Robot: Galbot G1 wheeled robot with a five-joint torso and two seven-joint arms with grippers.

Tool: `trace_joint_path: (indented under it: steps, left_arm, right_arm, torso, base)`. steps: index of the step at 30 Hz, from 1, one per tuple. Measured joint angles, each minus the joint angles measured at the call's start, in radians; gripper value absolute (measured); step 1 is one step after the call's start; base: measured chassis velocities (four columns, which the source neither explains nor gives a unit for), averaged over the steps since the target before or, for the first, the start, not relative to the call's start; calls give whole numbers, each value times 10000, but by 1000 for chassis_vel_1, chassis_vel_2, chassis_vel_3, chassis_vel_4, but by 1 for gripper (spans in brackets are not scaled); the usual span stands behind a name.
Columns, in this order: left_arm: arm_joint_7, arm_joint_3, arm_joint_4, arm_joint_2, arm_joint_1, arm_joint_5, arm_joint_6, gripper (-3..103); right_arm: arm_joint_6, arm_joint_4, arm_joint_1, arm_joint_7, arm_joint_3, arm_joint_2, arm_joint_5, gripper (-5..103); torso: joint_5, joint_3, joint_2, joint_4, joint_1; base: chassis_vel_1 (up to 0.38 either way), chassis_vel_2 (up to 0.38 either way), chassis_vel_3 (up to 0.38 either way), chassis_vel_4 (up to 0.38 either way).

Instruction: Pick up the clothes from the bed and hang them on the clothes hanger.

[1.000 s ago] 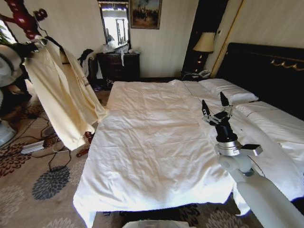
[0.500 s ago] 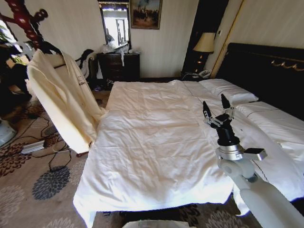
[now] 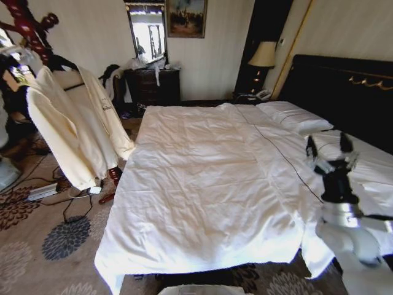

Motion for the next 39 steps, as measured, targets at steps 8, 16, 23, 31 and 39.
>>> trace_joint_path:
  steps: [8,16,23,31,39]
  left_arm:
    - [271,-619,-2233,-5135,5243,4106,-969,100]
    - [1194,371,-3695,-8216,6636,5946,-1868,100]
    - [2047,807,-4416,-9192,7588,6559,-1975,100]
    - [2061,817,-4403,-9137,7617,6518,-1963,100]
    - [2058,818,-4369,-9093,7620,6471,-1938,100]
  right_arm:
    - [913,-768,-946,238,-1741,2121,-2772,100]
    - [1114,-317,-1546,1503,-2576,2884,-5044,100]
    - [1168,487,-1949,1645,-2654,2996,-5793,100]
    - [1163,505,-1940,1638,-2643,2967,-5765,100]
    - [1158,505,-1927,1627,-2635,2949,-5724,100]
  torso:
    - [17,-3,0,12,-3]
    - [28,-2,0,1,-2]
    - [27,-2,0,1,-2]
    - [25,-1,0,2,-1]
    - [25,0,0,2,0]
  base:
    - [0,0,0,0]
    - [0,0,0,0]
    - [0,0,0,0]
    - [0,0,0,0]
    - [0,0,0,0]
